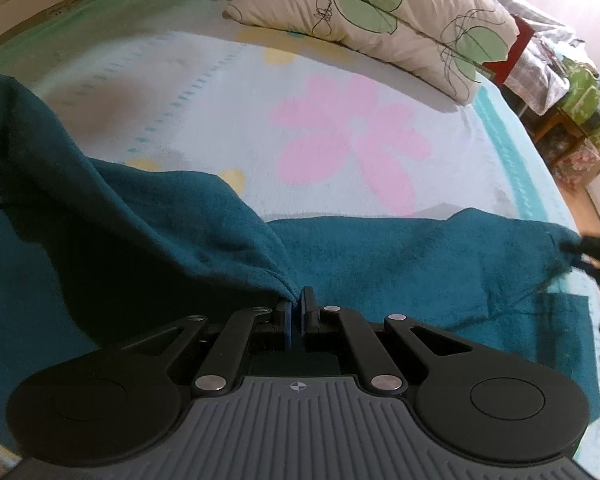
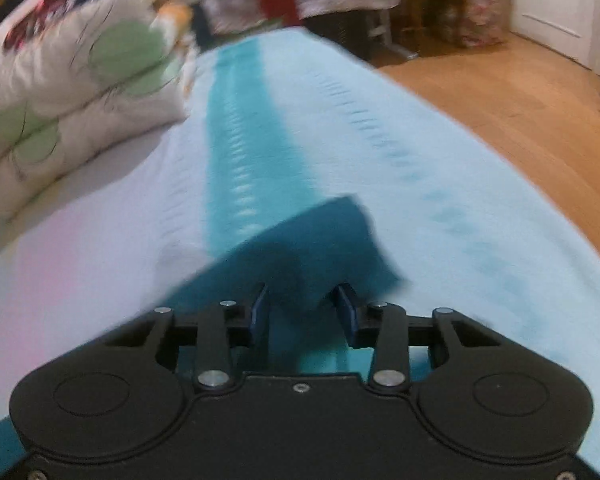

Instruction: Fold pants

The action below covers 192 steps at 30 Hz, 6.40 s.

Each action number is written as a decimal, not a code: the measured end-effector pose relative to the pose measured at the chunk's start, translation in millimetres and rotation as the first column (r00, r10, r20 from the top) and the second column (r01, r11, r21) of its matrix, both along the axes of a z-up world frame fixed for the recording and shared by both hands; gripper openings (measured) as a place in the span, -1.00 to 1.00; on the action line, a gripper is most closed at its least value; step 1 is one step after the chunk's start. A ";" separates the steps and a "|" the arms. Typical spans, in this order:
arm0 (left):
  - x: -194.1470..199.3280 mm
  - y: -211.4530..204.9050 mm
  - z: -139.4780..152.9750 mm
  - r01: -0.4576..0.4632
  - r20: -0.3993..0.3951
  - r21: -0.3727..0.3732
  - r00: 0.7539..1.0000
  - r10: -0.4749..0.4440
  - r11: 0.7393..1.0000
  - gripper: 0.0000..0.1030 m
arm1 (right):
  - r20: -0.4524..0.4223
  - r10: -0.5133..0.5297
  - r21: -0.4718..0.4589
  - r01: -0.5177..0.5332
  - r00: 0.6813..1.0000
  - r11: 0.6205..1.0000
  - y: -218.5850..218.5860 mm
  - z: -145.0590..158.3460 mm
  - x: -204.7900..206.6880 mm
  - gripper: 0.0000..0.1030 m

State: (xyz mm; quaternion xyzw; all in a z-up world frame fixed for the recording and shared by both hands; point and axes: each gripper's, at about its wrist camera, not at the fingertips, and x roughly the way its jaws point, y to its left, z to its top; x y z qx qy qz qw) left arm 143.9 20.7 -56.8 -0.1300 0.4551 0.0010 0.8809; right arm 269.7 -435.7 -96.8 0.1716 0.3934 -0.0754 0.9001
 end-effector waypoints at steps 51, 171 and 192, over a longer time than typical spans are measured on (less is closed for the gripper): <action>-76.1 2.3 -12.1 0.098 -0.135 0.029 0.986 -0.094 0.995 -0.93 | -0.103 -0.083 0.216 0.103 0.991 0.971 -3.4 23.6 -191.7 -0.39; -96.5 281.1 -37.1 -0.162 -0.255 0.032 0.953 0.165 0.986 -0.73 | 0.015 0.976 -0.376 -0.903 0.219 0.209 549.3 7.1 -273.6 -0.21; -103.0 244.7 43.3 -0.155 0.019 0.178 0.988 0.154 0.972 -0.73 | 0.009 0.995 -0.354 -0.930 0.099 0.096 536.0 -2.1 -301.2 -0.85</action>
